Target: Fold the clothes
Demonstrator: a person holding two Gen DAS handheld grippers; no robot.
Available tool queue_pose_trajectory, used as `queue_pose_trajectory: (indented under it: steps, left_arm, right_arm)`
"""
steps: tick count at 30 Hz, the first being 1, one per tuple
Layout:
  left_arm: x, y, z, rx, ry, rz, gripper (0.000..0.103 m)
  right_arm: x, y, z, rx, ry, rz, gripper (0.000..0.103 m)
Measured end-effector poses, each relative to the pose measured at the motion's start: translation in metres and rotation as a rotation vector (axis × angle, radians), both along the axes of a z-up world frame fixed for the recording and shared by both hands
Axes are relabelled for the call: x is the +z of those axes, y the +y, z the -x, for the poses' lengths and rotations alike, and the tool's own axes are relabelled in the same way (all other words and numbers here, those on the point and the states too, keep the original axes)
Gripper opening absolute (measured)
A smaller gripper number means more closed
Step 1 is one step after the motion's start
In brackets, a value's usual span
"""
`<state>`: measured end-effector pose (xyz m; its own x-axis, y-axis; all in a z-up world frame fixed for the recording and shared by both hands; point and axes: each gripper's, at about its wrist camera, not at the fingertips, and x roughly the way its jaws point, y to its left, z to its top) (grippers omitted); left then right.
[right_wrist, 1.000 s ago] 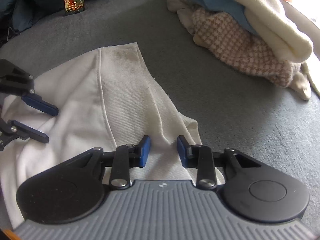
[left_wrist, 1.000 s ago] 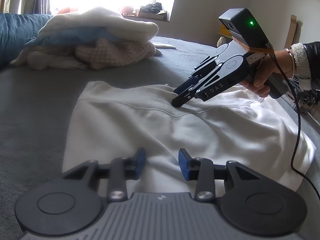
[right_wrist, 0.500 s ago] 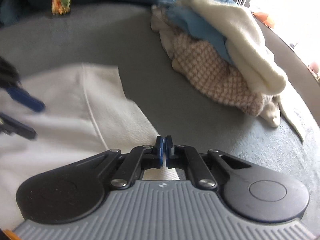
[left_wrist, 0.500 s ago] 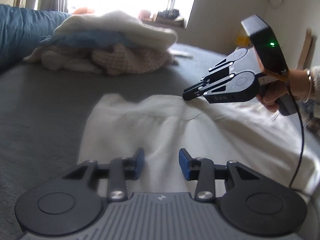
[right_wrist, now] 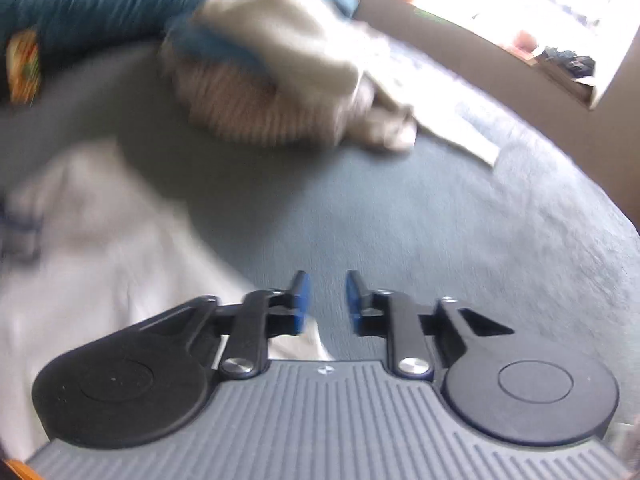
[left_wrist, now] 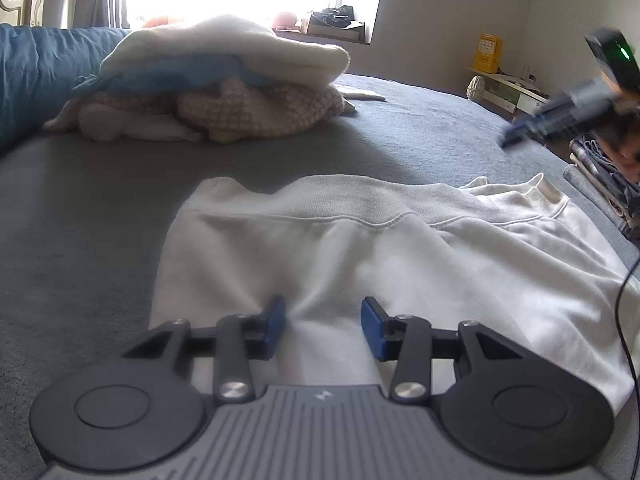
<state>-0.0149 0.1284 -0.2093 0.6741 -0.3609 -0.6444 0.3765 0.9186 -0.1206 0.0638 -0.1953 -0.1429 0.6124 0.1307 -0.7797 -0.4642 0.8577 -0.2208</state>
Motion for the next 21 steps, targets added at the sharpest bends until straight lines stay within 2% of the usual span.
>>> queue_pose_trajectory:
  steps: [5, 8, 13, 17, 21]
  left_arm:
    - [0.001, -0.001, 0.0, -0.003, 0.004, -0.01, 0.044]
    - [0.001, -0.002, 0.001, -0.001, 0.004, -0.014, 0.044]
    - [0.001, -0.002, 0.002, 0.002, 0.004, -0.012, 0.044]
    - [0.0, -0.002, 0.002, -0.007, -0.001, -0.018, 0.044]
    - [-0.001, -0.001, 0.001, -0.014, -0.003, -0.022, 0.044]
  right_arm:
    - [-0.027, -0.011, 0.004, 0.114, 0.124, 0.171, 0.026]
    - [-0.038, -0.014, -0.003, 0.154, 0.174, 0.219, 0.026]
    - [-0.051, -0.015, -0.017, 0.208, 0.301, 0.225, 0.026]
    - [-0.054, -0.022, -0.028, 0.185, 0.342, 0.186, 0.026]
    - [-0.052, -0.021, -0.032, 0.209, 0.38, 0.178, 0.027]
